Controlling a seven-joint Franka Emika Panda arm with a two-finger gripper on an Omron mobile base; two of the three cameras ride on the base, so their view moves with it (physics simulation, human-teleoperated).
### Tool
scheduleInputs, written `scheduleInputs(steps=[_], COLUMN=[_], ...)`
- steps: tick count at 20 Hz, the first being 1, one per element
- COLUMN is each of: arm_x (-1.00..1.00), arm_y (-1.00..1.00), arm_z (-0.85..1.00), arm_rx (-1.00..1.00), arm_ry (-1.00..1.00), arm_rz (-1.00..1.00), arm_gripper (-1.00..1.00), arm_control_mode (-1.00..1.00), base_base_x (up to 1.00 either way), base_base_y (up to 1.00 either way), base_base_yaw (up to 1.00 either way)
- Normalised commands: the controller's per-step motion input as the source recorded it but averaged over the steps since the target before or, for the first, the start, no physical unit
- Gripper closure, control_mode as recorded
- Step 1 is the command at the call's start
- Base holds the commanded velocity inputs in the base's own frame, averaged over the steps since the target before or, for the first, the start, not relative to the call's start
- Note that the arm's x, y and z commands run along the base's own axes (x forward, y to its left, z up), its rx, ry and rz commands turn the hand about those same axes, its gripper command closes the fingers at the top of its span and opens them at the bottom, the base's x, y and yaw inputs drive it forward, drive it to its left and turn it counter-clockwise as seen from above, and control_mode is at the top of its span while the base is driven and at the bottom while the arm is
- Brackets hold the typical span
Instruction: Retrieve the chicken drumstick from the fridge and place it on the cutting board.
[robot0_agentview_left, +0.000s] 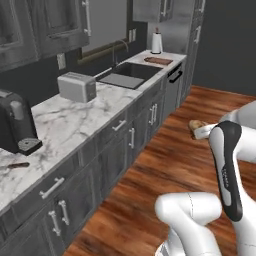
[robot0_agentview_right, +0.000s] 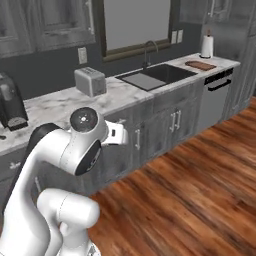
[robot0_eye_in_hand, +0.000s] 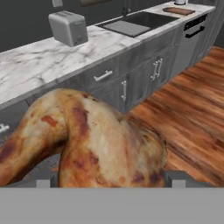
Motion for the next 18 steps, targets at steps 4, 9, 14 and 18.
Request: scheduleInputs(steps=[4,9,14,18], arm_x=[0.0,0.0,0.0,0.0], arm_y=[0.0,0.0,0.0,0.0], arm_z=[0.0,0.0,0.0,0.0], arm_rx=[0.0,0.0,0.0,0.0], arm_ry=[0.0,0.0,0.0,0.0], arm_rz=[0.0,0.0,0.0,0.0], arm_gripper=[1.0,1.0,1.0,1.0], arm_control_mode=[1.0,1.0,1.0,1.0], base_base_x=[1.0,1.0,1.0,1.0], base_base_y=[-0.45,-0.46,-0.43,-0.41], base_base_yaw=[-0.13,-0.16,-0.18,-0.15])
